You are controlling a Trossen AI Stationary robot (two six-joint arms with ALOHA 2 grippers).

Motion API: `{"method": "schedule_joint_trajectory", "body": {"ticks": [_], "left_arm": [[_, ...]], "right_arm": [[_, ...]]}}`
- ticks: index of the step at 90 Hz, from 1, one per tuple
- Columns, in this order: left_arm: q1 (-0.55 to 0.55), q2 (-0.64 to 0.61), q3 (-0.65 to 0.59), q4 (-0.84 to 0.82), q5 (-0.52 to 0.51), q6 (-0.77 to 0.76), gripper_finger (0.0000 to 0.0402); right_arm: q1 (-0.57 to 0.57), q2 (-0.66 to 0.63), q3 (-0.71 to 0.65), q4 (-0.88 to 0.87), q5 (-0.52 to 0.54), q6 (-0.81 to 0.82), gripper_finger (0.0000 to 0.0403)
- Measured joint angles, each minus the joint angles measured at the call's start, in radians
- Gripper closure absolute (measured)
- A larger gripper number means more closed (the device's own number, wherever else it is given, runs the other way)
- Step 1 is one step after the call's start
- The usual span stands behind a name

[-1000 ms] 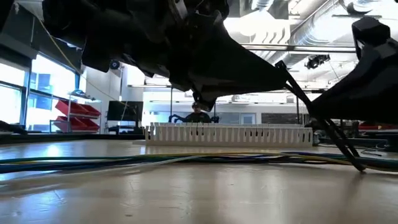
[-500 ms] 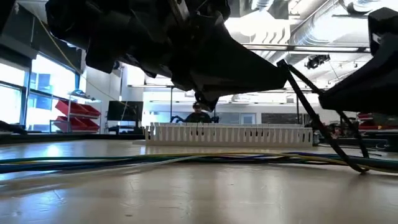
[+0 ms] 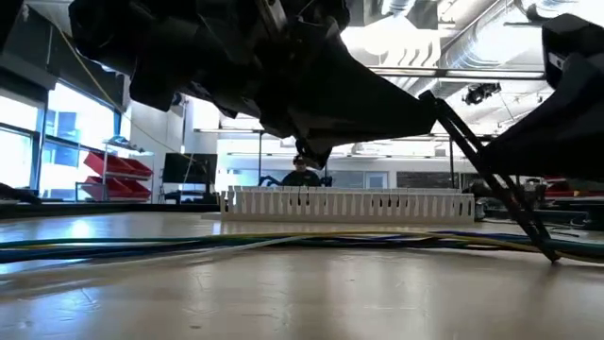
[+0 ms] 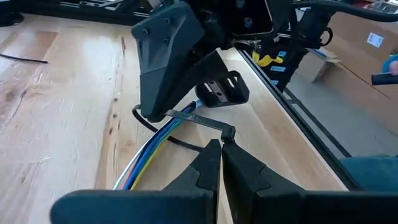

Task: Ziptie cables
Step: Wrap the cables together using a black zip tie

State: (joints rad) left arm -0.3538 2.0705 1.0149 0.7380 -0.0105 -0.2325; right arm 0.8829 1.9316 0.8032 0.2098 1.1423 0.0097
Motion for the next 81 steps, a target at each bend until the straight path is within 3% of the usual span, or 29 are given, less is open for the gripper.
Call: {"method": "schedule_joint_trajectory", "body": {"ticks": [81], "left_arm": [[0.0,-0.001,0.0,-0.001,0.0,0.0,0.0402]], "right_arm": [[-0.013,0.0,0.0,-0.003,0.012,-0.036,0.0403]]}}
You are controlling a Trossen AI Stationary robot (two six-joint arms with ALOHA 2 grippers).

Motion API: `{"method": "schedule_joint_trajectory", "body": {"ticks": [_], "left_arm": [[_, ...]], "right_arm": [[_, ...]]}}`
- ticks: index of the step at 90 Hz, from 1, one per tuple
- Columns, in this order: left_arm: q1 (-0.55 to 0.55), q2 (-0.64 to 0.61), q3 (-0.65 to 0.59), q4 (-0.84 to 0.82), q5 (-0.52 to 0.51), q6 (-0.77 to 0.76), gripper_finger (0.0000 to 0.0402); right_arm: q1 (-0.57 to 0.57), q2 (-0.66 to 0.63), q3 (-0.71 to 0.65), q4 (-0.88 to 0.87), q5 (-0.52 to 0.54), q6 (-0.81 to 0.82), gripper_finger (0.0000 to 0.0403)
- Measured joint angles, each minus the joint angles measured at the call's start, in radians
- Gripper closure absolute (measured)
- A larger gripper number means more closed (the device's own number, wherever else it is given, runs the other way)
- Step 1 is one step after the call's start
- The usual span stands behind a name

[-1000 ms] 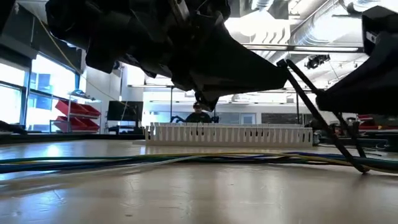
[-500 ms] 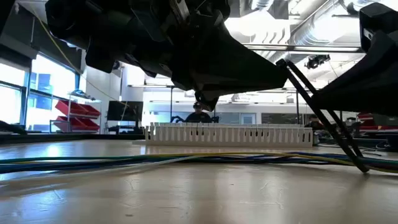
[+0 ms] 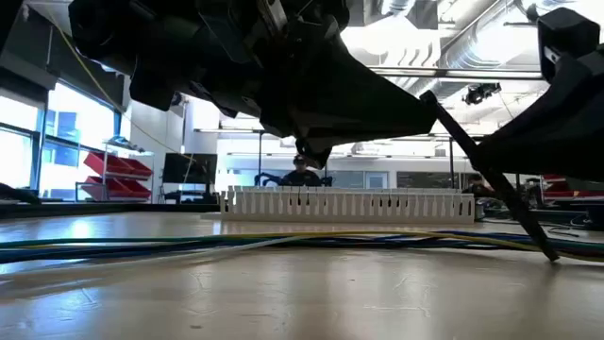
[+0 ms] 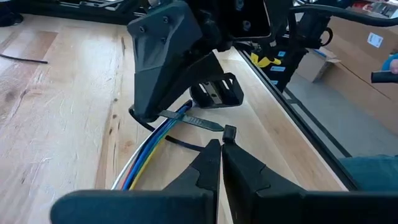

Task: Ziptie cables
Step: Wrap the cables together using a black zip tie

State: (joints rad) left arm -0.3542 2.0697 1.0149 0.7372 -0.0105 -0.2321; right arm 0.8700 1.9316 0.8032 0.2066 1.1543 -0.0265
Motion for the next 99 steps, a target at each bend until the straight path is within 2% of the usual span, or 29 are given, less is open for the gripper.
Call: {"method": "schedule_joint_trajectory", "body": {"ticks": [26,48,83,99], "left_arm": [[0.0,0.0,0.0,0.0,0.0,0.0,0.0402],[0.0,0.0,0.0,0.0,0.0,0.0,0.0402],[0.001,0.0,0.0,0.0,0.026,0.0,0.0402],[0.0,0.0,0.0,0.0,0.026,0.009,0.0402]], "right_arm": [[0.0,0.0,0.0,0.0,-0.005,-0.001,0.0403],[-0.009,0.0,0.0,0.008,-0.007,-0.063,0.0403],[-0.026,0.0,0.0,0.115,-0.019,-0.237,0.0403],[-0.026,0.0,0.0,0.114,0.026,-0.204,0.0403]]}}
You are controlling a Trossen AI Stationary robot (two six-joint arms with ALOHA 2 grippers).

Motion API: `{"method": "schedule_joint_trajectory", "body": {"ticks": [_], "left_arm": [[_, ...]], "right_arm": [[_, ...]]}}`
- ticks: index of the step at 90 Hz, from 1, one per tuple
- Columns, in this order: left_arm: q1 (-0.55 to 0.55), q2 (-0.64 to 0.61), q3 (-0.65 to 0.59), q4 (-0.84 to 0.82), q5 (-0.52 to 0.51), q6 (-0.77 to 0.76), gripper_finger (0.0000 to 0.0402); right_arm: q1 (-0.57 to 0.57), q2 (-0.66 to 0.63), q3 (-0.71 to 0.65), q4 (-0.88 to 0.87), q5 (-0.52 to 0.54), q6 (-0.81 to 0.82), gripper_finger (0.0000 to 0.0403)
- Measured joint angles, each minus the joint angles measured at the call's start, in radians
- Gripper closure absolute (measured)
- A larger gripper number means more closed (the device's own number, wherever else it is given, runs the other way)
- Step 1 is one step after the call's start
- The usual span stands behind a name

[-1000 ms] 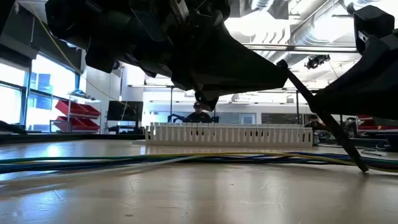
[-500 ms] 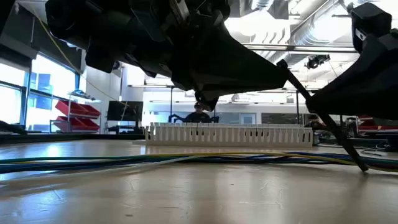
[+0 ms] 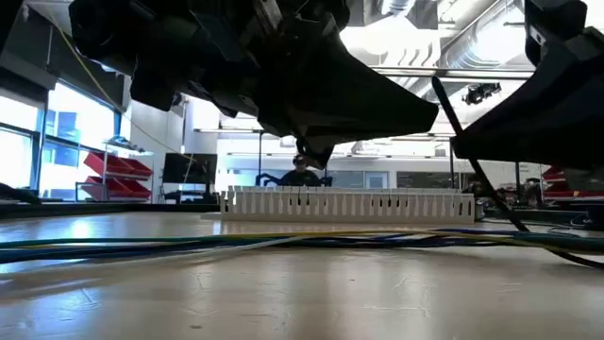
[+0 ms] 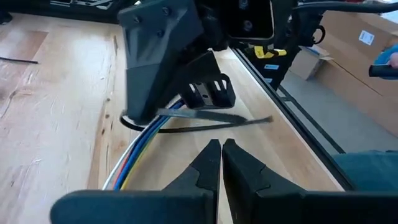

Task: Ziptie cables
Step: Wrap the cables together using a black zip tie

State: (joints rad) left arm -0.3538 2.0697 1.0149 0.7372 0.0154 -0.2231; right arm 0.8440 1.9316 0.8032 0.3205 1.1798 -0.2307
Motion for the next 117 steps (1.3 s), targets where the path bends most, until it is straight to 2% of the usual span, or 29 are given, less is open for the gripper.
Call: {"method": "schedule_joint_trajectory", "body": {"ticks": [14,32,43,57,72,82,106,117], "left_arm": [[0.0,0.0,0.0,-0.007,-0.028,0.053,0.0402],[0.001,0.003,0.0,-0.02,-0.209,0.187,0.0396],[0.016,0.02,0.0,-0.007,-0.277,0.278,0.0369],[0.055,0.065,0.0,0.086,-0.28,0.259,0.0321],[0.089,0.095,0.0,0.208,-0.278,0.254,0.0288],[0.099,0.095,0.001,0.24,-0.221,0.267,0.0285],[0.093,0.095,0.001,0.265,-0.178,0.277,0.0319],[0.085,0.095,0.001,0.256,-0.178,0.279,0.0333]], "right_arm": [[0.0,0.0,0.0,-0.001,0.059,0.133,0.0403],[0.0,0.0,0.0,-0.06,0.103,0.432,0.0403],[-0.007,0.0,0.0,-0.102,0.11,0.651,0.0403],[-0.024,0.0,0.0,-0.123,0.102,0.847,0.0403],[-0.028,0.0,0.0,-0.126,0.097,0.928,0.0403],[-0.028,0.0,0.0,-0.133,0.095,0.941,0.0403],[-0.028,0.0,0.0,-0.137,0.093,0.943,0.0403],[-0.031,0.0,0.0,-0.155,0.093,1.01,0.0403]]}}
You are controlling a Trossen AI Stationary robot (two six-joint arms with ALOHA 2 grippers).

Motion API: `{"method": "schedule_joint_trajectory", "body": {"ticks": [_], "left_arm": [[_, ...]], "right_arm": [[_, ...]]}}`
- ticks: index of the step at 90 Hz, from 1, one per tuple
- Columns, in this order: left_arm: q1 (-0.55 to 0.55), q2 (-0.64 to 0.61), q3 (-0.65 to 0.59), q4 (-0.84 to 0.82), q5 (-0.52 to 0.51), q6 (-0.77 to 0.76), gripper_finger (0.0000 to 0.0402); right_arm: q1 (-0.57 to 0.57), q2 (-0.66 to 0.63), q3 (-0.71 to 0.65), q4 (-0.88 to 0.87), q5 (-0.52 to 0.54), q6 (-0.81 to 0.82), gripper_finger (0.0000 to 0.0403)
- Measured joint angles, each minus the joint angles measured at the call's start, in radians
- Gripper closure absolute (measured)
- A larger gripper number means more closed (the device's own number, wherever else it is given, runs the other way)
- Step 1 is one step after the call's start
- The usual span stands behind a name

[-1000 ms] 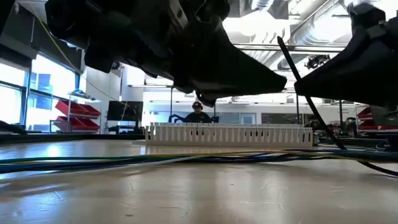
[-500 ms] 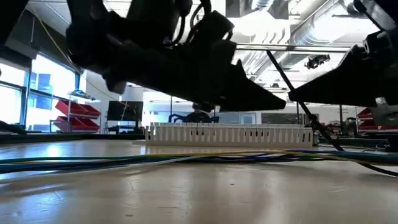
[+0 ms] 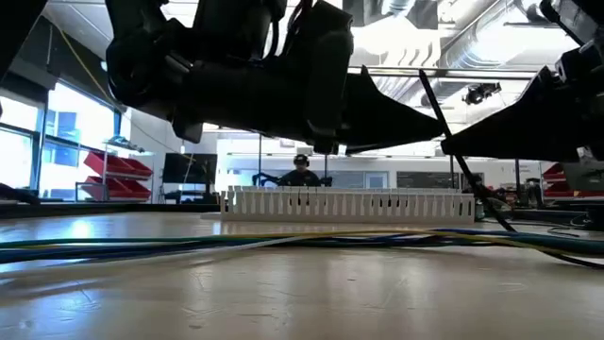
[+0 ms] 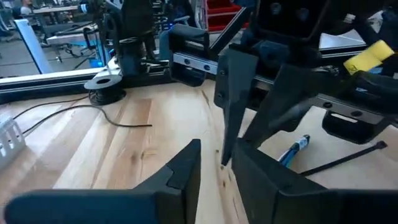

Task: Ziptie cables
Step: Wrap the cables together using a black zip tie

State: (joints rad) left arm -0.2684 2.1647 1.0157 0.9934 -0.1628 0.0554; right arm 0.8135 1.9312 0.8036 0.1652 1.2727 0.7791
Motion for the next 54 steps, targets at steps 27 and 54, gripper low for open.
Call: {"method": "schedule_joint_trajectory", "body": {"ticks": [27,54], "left_arm": [[-0.002,0.001,0.0,-0.076,0.008,0.002,0.0308],[0.009,0.001,0.0,0.007,-0.014,-0.024,0.0281]], "right_arm": [[0.014,0.0,0.0,-0.125,0.061,0.211,0.0403],[0.018,0.0,0.0,-0.147,0.06,0.279,0.0403]]}}
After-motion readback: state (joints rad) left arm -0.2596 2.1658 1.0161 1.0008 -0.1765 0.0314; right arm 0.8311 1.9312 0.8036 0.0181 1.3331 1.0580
